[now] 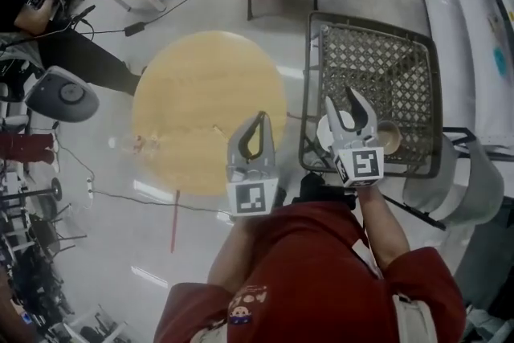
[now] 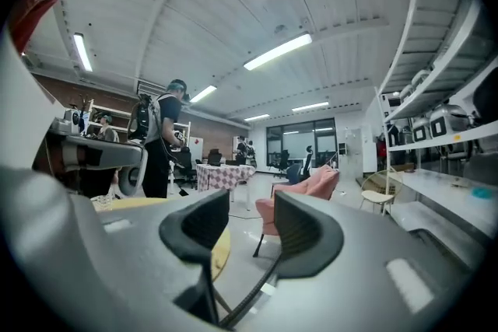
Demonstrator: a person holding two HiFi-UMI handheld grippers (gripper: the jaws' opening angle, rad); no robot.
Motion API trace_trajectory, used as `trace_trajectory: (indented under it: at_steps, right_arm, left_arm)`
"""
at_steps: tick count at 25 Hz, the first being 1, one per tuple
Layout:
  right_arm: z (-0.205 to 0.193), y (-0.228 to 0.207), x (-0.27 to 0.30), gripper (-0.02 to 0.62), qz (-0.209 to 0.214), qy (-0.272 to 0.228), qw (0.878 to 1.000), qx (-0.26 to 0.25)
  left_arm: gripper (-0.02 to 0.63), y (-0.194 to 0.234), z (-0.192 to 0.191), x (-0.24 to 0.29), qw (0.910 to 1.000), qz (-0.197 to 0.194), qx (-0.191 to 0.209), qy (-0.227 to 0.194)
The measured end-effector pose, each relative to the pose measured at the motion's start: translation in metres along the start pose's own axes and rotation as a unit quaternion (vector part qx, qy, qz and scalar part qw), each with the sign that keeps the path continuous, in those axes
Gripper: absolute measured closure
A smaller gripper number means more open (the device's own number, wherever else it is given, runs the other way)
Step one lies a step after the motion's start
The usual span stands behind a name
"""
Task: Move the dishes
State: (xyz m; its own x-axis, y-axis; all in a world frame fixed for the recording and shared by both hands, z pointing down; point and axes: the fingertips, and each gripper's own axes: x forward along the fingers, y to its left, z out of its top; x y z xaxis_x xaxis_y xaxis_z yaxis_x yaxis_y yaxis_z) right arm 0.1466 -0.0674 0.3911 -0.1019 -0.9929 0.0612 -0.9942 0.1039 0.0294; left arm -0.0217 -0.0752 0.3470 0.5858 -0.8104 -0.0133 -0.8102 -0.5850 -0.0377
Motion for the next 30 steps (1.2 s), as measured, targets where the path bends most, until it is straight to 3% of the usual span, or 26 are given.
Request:
trace_trajectory:
  at_steps: [11, 22, 30]
  right_arm:
    - [0.009, 0.101, 0.037, 0.428, 0.091, -0.005, 0.996, -0.02]
    - [0.007, 0.221, 0.07, 0.428, 0.205, -0.002, 0.978, -0.028]
    - [-0.012, 0.268, 0.079, 0.428, 0.231, 0.023, 0.972, -0.039]
  left_arm:
    - [0.598, 0.085, 0.003, -0.056, 0.9957, 0.091, 0.008, -0.01]
    - [0.598, 0.161, -0.002, -0.12, 0.9825, 0.186, 0.009, -0.004]
    - [0.599, 0.192, -0.008, -0.147, 0.9784, 0.206, 0.008, -0.005]
